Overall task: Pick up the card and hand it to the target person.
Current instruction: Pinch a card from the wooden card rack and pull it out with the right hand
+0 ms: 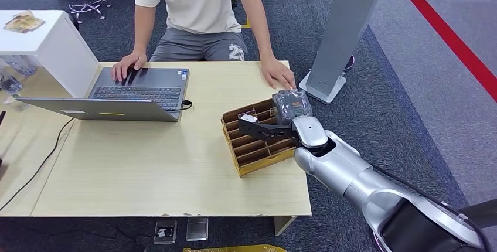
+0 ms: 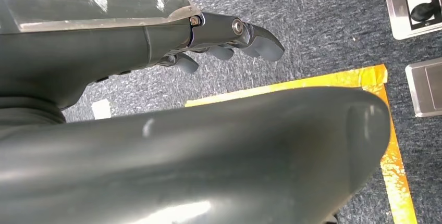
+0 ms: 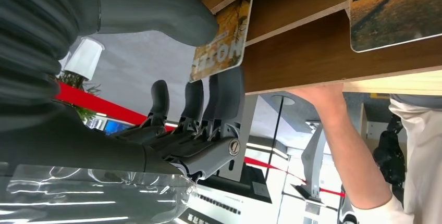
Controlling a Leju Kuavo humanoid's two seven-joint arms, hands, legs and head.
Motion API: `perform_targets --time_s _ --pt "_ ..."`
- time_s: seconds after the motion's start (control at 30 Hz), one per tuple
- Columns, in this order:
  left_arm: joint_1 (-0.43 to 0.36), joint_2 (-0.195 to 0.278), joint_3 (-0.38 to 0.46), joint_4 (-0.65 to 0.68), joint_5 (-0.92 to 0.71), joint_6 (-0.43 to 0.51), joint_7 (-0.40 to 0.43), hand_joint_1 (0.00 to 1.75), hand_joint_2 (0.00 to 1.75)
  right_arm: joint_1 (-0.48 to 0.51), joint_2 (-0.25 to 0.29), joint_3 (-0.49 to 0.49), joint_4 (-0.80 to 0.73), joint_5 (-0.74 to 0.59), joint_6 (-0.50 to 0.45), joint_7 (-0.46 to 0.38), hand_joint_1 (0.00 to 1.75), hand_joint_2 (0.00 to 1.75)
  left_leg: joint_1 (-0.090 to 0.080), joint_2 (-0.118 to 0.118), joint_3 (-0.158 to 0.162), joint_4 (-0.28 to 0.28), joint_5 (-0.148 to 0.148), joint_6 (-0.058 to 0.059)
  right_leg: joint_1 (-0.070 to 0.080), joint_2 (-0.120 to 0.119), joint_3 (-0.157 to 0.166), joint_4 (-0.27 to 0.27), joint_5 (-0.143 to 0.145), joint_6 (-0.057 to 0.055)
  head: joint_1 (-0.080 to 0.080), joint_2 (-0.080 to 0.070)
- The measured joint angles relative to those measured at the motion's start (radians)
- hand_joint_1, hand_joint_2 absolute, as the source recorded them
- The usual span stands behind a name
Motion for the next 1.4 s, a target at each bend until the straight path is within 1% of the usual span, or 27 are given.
perform_targets --time_s 0.1,0.3,0.57,0.7,0.9,1.13,1.3,1.4 --pt "0.0 0.0 0.0 0.0 0.001 0.001 -0.001 0.0 0.0 0.0 0.002 0.0 0.003 0.004 0.0 0.0 1.26 1.75 0.0 0.0 0.0 0.0 0.0 0.0 0.0 0.0 0.0 0.0 0.0 0.0 0.0 0.0" --pt "0.001 0.0 0.0 0.0 0.001 0.004 -0.006 0.0 0.0 -0.001 0.01 0.0 0.009 0.011 -0.002 -0.004 1.33 1.75 0.0 0.0 0.0 0.0 0.0 0.0 0.0 0.0 0.0 0.0 0.0 0.0 0.0 0.0" --pt "0.001 0.0 0.0 0.0 0.004 0.005 -0.007 0.0 0.0 -0.003 0.015 0.0 0.015 0.005 -0.005 -0.011 1.37 1.75 0.0 0.0 0.0 0.0 0.0 0.0 0.0 0.0 0.0 0.0 0.0 0.0 0.0 0.0" --pt "0.002 0.0 0.0 0.0 0.013 -0.001 -0.011 0.0 0.0 -0.004 0.015 0.0 0.018 0.0 -0.005 -0.012 1.47 1.75 0.0 0.0 0.0 0.0 0.0 0.0 0.0 0.0 0.0 0.0 0.0 0.0 0.0 0.0" --pt "0.003 0.0 0.0 0.0 0.002 -0.004 -0.016 0.0 0.0 -0.004 0.015 0.0 0.019 -0.006 -0.005 -0.014 1.47 1.75 0.0 0.0 0.001 0.0 0.0 0.0 0.0 0.0 0.0 0.0 0.0 0.0 0.0 0.0" --pt "0.008 0.001 0.0 0.0 0.008 -0.007 -0.015 0.0 0.0 -0.012 0.014 -0.001 0.004 -0.042 0.012 -0.012 1.47 1.75 0.0 0.0 0.0 0.0 0.001 0.0 0.0 0.0 0.0 0.0 0.001 0.0 0.0 0.0" --pt "0.013 0.001 0.0 0.0 0.014 -0.004 -0.015 0.0 0.0 -0.037 -0.004 -0.006 -0.057 -0.063 0.054 0.024 1.47 1.75 0.0 0.0 0.0 0.0 0.001 0.0 0.0 0.0 0.0 0.0 0.001 0.0 0.0 0.0" --pt "0.018 0.002 0.0 0.0 0.019 -0.003 -0.016 0.0 0.0 -0.068 -0.03 -0.017 -0.137 -0.088 0.103 0.066 1.47 1.75 0.0 0.001 0.0 0.0 0.001 0.0 0.0 0.0 0.0 0.0 0.001 0.0 0.0 0.0"
